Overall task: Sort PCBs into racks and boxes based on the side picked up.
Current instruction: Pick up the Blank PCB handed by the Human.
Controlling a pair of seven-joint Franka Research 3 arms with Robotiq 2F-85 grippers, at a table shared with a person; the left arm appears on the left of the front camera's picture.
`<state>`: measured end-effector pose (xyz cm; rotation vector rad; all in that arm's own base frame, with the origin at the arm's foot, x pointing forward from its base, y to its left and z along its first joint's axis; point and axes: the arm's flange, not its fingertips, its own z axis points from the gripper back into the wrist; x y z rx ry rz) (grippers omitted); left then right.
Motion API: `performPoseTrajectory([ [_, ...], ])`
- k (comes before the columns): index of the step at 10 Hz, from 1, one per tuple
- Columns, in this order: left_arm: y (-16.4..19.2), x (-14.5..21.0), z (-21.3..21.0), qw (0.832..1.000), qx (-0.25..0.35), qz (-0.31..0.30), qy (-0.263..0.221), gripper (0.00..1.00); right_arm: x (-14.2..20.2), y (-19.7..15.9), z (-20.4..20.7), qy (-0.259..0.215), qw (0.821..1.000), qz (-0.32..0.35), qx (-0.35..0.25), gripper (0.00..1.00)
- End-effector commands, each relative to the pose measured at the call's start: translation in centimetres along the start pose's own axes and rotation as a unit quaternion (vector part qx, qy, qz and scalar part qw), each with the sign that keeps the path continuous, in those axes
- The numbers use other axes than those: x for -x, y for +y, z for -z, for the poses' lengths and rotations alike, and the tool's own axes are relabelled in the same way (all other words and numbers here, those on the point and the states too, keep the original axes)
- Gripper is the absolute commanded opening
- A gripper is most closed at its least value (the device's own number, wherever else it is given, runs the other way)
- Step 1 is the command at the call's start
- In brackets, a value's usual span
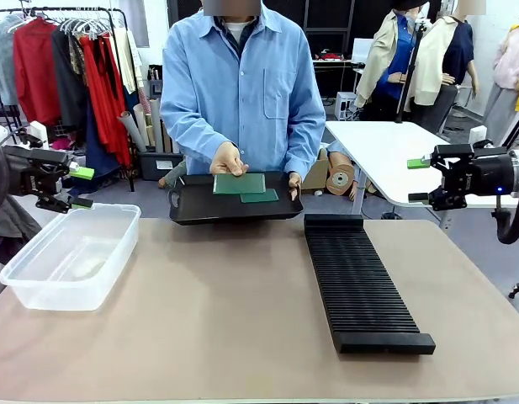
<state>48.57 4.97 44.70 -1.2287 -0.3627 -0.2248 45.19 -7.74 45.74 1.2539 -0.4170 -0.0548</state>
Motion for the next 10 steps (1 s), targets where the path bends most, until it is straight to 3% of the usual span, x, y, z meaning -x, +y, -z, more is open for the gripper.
performPoseTrajectory([
  [1, -0.2, -0.1, 0.0, 1.000, -0.001, -0.006, -0.003, 1.00, 0.0, 0.2, 0.0, 0.001, 1.000, -0.002, 0.004, 1.00],
  [3, -0.2, -0.1, 0.0, 1.000, -0.001, -0.006, -0.003, 1.00, 0.0, 0.0, 0.0, 0.000, 1.000, 0.000, 0.000, 1.00],
  [5, -0.2, -0.1, 0.0, 1.000, -0.001, -0.006, -0.003, 1.00, -1.0, -0.7, 1.2, 0.029, 0.999, -0.002, -0.020, 1.00],
  [10, -0.2, -0.1, 0.0, 1.000, -0.001, -0.006, -0.003, 1.00, -3.4, -3.0, 5.5, 0.047, 0.998, -0.004, -0.049, 1.00],
])
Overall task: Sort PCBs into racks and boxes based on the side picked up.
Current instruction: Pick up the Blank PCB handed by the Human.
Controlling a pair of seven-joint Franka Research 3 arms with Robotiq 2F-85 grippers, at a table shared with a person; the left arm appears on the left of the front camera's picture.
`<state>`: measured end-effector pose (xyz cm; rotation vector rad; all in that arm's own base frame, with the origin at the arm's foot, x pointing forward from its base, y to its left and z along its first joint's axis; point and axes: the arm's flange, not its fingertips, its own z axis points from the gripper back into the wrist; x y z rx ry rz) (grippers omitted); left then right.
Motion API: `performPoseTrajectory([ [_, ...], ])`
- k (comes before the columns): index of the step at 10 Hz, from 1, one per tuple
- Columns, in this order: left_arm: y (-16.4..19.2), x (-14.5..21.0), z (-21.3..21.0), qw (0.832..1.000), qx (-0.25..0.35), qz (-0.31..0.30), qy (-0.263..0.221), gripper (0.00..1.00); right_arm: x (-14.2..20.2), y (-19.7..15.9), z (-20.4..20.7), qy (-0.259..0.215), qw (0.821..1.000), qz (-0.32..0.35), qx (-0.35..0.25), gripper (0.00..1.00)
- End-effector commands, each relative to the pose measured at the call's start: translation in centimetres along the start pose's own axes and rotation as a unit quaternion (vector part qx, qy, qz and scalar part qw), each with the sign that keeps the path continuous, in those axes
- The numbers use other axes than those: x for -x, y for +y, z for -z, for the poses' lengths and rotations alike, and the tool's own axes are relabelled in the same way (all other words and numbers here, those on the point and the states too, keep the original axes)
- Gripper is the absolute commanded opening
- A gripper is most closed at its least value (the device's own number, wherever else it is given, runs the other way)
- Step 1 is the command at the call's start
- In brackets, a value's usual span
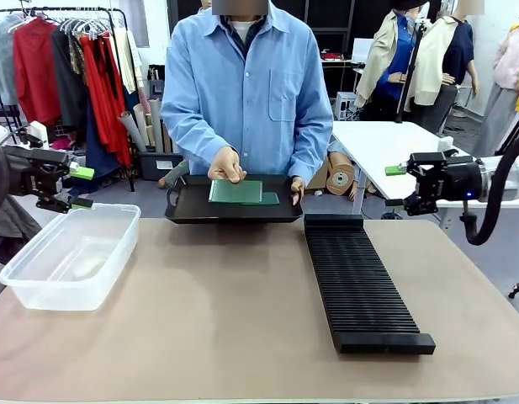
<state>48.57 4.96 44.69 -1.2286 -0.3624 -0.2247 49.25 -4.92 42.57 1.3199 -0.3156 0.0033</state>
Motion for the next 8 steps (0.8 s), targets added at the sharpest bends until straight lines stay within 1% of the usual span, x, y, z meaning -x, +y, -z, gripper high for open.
performPoseTrajectory([
  [1, -0.2, -0.1, 0.0, 1.000, -0.001, -0.006, -0.003, 1.00, -2.2, -0.7, 2.0, 0.006, 1.000, -0.019, -0.019, 1.00],
  [3, -0.2, -0.1, 0.0, 1.000, -0.001, -0.006, -0.003, 1.00, -3.3, -2.0, 4.6, 0.020, 0.999, -0.027, -0.018, 1.00],
  [4, -0.2, -0.1, 0.0, 1.000, -0.001, -0.006, -0.003, 1.00, -4.1, -2.8, 5.8, 0.028, 0.999, -0.028, -0.037, 1.00],
  [6, -0.2, -0.1, 0.0, 1.000, -0.001, -0.006, -0.003, 1.00, -5.3, -4.7, 9.0, 0.044, 0.997, -0.034, -0.048, 1.00],
  [8, -0.2, -0.1, 0.0, 1.000, -0.001, -0.006, -0.003, 1.00, -5.9, -6.1, 11.4, 0.057, 0.994, -0.043, -0.078, 1.00],
])
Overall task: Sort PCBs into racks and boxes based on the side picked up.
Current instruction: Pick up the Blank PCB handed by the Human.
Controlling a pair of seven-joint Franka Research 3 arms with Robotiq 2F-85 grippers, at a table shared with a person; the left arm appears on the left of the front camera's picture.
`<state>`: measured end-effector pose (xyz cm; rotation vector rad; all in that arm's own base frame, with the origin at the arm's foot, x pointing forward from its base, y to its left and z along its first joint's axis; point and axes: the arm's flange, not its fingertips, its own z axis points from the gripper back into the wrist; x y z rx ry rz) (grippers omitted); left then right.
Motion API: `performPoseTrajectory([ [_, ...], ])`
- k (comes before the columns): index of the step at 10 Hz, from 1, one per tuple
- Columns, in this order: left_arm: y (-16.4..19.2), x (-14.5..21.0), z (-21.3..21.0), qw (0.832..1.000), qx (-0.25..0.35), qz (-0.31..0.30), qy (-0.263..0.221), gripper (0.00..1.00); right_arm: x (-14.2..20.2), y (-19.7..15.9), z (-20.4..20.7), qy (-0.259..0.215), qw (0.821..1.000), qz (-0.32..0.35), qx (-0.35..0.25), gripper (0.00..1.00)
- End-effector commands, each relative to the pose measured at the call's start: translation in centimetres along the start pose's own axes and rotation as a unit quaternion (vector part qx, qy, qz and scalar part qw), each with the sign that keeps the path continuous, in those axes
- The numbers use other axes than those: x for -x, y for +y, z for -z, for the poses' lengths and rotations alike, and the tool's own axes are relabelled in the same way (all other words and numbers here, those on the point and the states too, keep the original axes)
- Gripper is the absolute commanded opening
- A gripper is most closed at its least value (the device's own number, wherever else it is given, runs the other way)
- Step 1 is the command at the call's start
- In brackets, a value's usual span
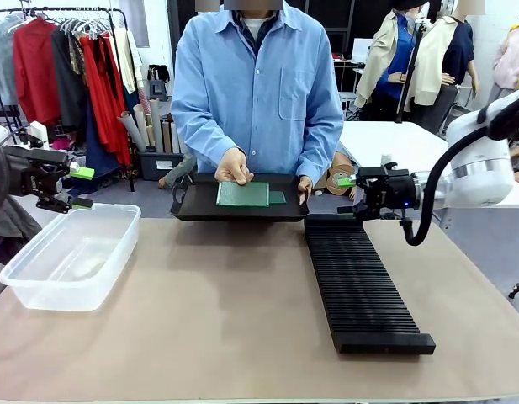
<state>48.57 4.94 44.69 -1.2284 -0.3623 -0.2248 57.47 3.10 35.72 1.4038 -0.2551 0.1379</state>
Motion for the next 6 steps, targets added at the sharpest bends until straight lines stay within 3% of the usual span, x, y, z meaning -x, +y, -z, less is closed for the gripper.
performPoseTrajectory([
  [1, -0.2, -0.1, 0.0, 1.000, -0.001, -0.006, -0.003, 1.00, -1.3, -0.8, 1.5, 0.008, 0.999, -0.028, -0.036, 1.00],
  [6, -0.2, -0.1, 0.0, 1.000, -0.001, -0.006, -0.003, 1.00, -1.9, -0.1, 6.7, 0.034, 0.996, -0.061, -0.058, 1.00],
])
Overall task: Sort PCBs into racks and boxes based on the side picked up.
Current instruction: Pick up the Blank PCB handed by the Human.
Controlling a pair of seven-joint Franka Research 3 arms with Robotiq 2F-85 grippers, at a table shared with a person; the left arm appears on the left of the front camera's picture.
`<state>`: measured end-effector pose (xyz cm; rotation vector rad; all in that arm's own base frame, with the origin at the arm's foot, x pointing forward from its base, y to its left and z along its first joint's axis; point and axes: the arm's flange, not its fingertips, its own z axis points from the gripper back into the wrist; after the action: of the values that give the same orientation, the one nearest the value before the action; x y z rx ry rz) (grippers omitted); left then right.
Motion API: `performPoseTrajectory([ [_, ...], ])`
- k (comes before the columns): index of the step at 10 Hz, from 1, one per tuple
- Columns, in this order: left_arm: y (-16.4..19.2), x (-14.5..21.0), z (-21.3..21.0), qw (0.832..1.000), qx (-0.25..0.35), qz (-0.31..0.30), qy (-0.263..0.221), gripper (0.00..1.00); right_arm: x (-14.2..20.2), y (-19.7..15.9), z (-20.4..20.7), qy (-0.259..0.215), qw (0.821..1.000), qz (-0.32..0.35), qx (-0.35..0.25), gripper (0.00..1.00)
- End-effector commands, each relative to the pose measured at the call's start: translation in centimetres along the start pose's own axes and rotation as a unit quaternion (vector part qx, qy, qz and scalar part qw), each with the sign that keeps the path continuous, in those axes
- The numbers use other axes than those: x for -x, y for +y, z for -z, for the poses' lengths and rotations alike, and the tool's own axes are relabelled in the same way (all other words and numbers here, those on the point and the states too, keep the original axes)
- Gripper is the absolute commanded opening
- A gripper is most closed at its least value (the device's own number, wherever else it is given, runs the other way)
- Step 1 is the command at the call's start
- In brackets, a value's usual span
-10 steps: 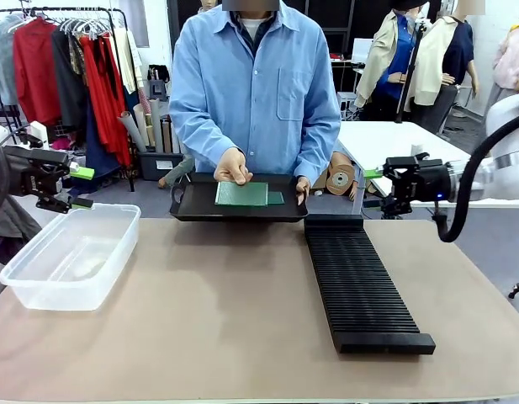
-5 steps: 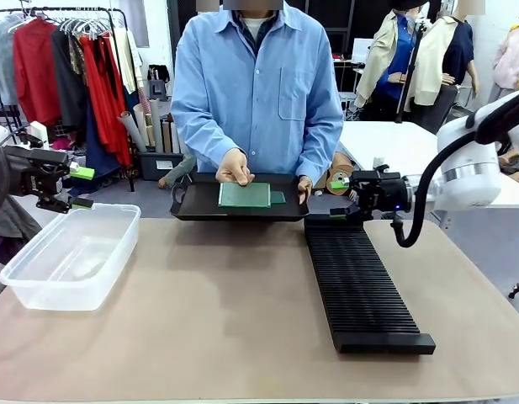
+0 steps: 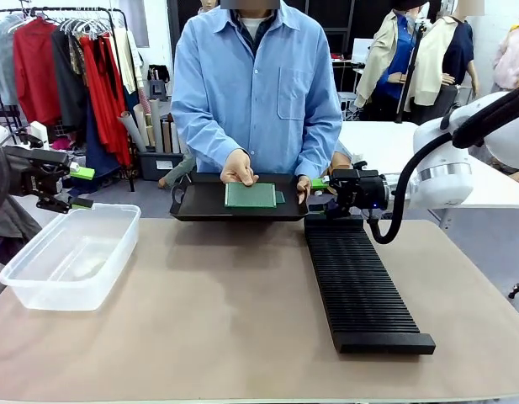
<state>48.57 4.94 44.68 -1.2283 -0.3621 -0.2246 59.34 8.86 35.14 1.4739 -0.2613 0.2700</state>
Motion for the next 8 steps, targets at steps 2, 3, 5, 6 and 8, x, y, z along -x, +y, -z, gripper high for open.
performPoseTrajectory([
  [2, -0.2, -0.1, -0.1, 1.000, -0.001, -0.006, -0.003, 1.00, -0.7, -0.3, 2.6, 0.019, 1.000, -0.012, -0.022, 1.00],
  [3, -0.2, -0.1, -0.1, 1.000, -0.001, -0.006, -0.003, 1.00, -0.9, -0.3, 3.5, 0.026, 0.999, -0.012, -0.031, 1.00],
  [5, -0.2, -0.1, -0.1, 1.000, -0.001, -0.006, -0.003, 1.00, -1.3, -0.4, 5.3, 0.024, 0.999, -0.013, -0.030, 1.00],
  [6, -0.2, -0.1, -0.1, 1.000, -0.001, -0.006, -0.003, 1.00, -1.4, -0.6, 6.1, 0.023, 0.999, -0.011, -0.037, 1.00],
  [8, -0.2, -0.1, -0.1, 1.000, -0.001, -0.006, -0.003, 1.00, -2.0, -0.2, 7.7, 0.023, 0.999, -0.016, -0.039, 1.00],
])
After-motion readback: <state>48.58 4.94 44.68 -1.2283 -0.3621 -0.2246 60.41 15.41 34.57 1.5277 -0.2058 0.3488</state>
